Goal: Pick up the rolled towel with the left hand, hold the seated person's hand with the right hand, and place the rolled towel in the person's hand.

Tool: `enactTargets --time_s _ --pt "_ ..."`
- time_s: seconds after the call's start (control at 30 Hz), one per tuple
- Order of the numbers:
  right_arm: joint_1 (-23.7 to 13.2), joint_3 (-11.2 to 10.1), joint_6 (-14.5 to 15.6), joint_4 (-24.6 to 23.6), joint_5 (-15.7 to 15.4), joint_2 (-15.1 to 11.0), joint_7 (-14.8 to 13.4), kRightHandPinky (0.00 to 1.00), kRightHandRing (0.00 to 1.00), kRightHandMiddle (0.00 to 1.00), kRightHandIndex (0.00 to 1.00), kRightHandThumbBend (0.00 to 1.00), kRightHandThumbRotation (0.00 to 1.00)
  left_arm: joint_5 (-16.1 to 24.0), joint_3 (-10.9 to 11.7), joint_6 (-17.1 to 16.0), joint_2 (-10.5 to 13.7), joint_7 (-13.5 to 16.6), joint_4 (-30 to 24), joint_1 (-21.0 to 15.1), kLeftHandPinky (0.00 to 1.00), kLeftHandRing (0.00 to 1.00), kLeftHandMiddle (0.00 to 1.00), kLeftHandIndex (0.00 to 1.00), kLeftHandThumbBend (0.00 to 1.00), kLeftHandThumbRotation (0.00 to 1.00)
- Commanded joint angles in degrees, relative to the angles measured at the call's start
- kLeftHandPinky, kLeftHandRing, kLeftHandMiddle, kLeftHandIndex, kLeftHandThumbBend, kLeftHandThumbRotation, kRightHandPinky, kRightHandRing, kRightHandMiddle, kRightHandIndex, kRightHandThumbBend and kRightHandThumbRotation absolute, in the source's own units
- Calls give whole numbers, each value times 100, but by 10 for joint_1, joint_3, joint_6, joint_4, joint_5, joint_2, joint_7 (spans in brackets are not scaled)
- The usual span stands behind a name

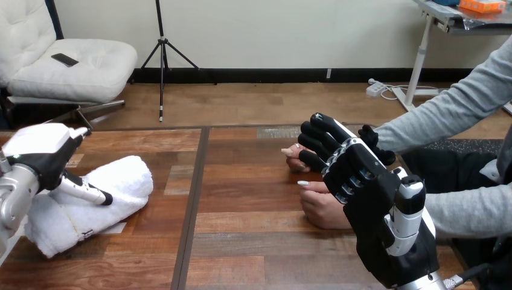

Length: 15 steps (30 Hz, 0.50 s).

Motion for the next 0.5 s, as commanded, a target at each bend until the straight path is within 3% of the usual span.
enactTargets --time_s 0.0,0.13,0.47 --pt "-34 -7 -16 -18 5 3 -2 90 91 89 87 100 100 -8 -3 2 18 -9 -7 -45 96 96 95 94 100 49" --pt "-34 -7 -18 -17 7 3 0 88 91 89 87 100 100 -11 -1 1 17 -17 -8 -45 97 95 95 93 100 51" --pt "-32 -8 -16 -21 5 1 -3 87 90 89 87 100 100 -50 15 23 10 -83 -16 -48 96 95 95 93 100 52"
